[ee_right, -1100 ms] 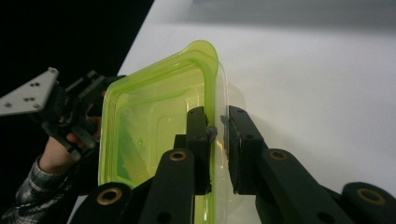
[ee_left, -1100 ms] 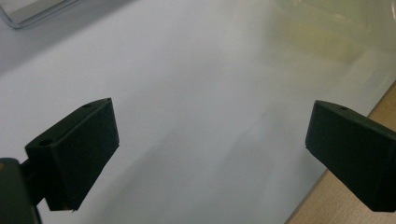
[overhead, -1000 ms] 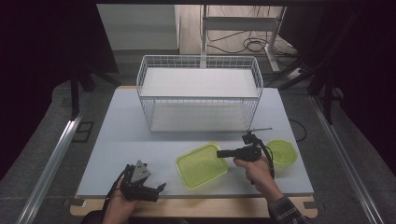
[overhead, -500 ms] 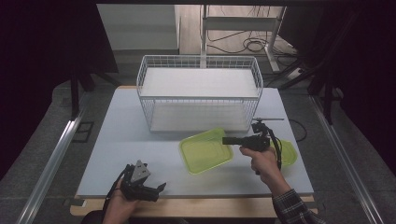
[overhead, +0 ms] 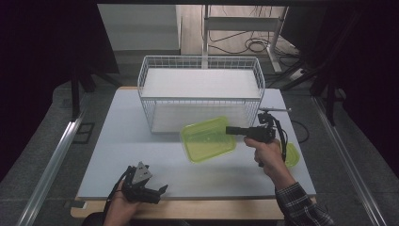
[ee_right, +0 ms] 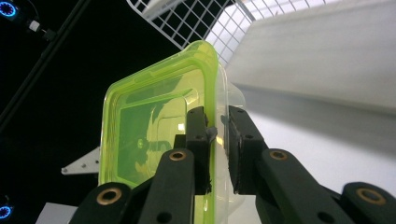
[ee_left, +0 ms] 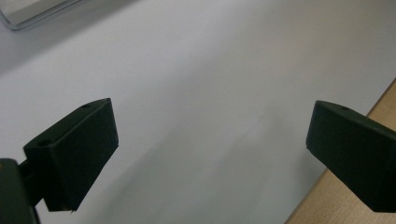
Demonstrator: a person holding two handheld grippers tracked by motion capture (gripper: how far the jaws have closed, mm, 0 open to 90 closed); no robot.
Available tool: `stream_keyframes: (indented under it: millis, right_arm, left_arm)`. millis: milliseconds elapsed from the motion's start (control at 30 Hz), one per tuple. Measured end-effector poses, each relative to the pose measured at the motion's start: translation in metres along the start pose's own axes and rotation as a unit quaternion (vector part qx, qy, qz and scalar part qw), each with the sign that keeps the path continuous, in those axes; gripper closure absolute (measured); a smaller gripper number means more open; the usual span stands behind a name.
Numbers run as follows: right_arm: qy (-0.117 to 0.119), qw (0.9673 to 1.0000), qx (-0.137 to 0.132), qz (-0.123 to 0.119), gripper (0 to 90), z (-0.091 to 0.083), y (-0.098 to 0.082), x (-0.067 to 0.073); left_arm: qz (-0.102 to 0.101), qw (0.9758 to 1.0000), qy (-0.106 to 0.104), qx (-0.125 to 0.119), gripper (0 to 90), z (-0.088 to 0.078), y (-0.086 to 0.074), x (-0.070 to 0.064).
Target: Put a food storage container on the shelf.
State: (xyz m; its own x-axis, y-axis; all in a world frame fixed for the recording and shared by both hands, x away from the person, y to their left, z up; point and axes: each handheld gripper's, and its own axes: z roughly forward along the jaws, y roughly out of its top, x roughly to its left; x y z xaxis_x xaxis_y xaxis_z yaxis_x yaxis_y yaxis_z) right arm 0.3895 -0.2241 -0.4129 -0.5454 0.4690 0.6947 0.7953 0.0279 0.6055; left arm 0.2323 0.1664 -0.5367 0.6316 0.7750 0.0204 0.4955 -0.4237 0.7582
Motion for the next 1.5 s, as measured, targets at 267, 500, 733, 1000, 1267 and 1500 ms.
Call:
stream_keyframes:
  millis: [267, 500, 733, 1000, 1267, 1500]
  right_arm:
    - [-0.006, 0.9999, -0.011, -0.009, 79.8, -0.006, 0.015, 0.011]
    - [-0.010, 0.9997, -0.018, -0.015, 79.9, -0.008, 0.028, 0.020]
    - [-0.010, 0.9994, -0.027, -0.018, 79.9, -0.008, 0.043, 0.028]
    - [-0.014, 0.9984, -0.048, -0.026, 79.9, -0.007, 0.064, 0.039]
    - [-0.031, 0.9967, -0.069, -0.030, 79.9, -0.004, 0.086, 0.046]
    - [-0.040, 0.9954, -0.083, -0.027, 79.9, 0.001, 0.101, 0.049]
  left_arm:
    - [0.001, 1.0000, -0.001, -0.001, 2.0, 0.000, 0.000, 0.000]
    - [0.000, 1.0000, -0.001, 0.000, 2.0, 0.000, 0.000, 0.000]
    - [-0.001, 1.0000, -0.001, -0.003, 2.0, 0.000, 0.000, 0.001]
    - [-0.017, 0.9998, -0.004, -0.013, 2.2, -0.002, -0.001, 0.005]
    - [-0.014, 0.9999, -0.005, -0.009, 2.1, -0.001, -0.001, 0.004]
    - [-0.015, 0.9998, -0.007, -0.010, 2.1, -0.001, -0.001, 0.004]
